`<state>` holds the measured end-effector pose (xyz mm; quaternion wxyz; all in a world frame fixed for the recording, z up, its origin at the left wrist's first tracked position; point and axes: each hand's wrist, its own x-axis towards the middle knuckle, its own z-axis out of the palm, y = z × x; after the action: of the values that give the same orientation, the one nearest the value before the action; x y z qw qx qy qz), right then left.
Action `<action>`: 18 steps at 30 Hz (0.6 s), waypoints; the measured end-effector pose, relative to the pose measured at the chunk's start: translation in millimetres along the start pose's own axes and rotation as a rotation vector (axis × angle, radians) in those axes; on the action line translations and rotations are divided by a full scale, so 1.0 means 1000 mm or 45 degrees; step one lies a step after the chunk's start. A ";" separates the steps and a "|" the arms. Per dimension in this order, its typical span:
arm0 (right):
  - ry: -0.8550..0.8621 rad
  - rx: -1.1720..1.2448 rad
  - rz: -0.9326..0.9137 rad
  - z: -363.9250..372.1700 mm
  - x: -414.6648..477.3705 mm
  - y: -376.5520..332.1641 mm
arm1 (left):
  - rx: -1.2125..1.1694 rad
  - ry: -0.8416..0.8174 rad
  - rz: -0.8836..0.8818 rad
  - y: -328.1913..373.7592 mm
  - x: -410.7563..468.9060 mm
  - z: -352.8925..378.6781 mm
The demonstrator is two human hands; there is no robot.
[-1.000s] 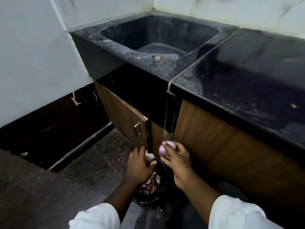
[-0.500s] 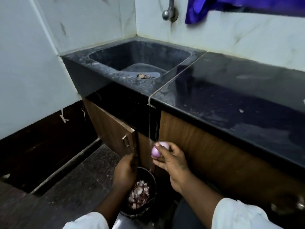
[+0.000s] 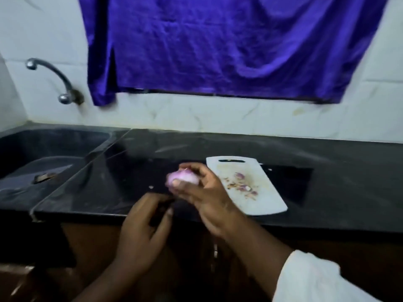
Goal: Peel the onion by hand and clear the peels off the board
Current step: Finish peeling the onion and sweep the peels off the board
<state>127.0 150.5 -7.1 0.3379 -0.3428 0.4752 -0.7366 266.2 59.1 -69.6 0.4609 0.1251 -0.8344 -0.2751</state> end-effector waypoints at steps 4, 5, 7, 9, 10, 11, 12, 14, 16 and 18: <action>0.308 0.036 -0.034 -0.092 0.042 -0.036 | -0.110 -0.200 -0.018 0.013 0.073 0.071; 0.384 0.000 -0.030 -0.113 0.052 -0.041 | -0.167 -0.282 -0.108 0.012 0.091 0.090; 0.517 -0.081 -0.010 -0.147 0.070 -0.045 | -0.307 -0.432 -0.377 0.007 0.125 0.125; 0.598 -0.119 0.012 -0.173 0.086 -0.046 | -0.286 -0.554 -0.542 -0.002 0.152 0.152; 0.611 -0.112 0.025 -0.183 0.093 -0.046 | -0.231 -0.625 -0.552 -0.004 0.163 0.163; 0.605 -0.091 0.041 -0.192 0.100 -0.044 | -0.193 -0.691 -0.565 -0.007 0.171 0.173; 0.597 -0.063 0.054 -0.199 0.105 -0.041 | -0.200 -0.750 -0.600 -0.009 0.175 0.181; 0.593 0.001 0.071 -0.208 0.110 -0.032 | -0.286 -0.861 -0.696 -0.010 0.172 0.190; 0.600 0.068 0.074 -0.214 0.112 -0.022 | -0.174 -0.970 -0.614 -0.011 0.165 0.192; 0.600 0.107 0.060 -0.217 0.113 -0.018 | 0.017 -1.040 -0.429 -0.007 0.158 0.192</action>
<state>-115.6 165.0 -37.2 0.2487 -0.1359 0.5176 -0.8073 18.9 46.3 -44.7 0.0413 0.1434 -0.9179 -0.3677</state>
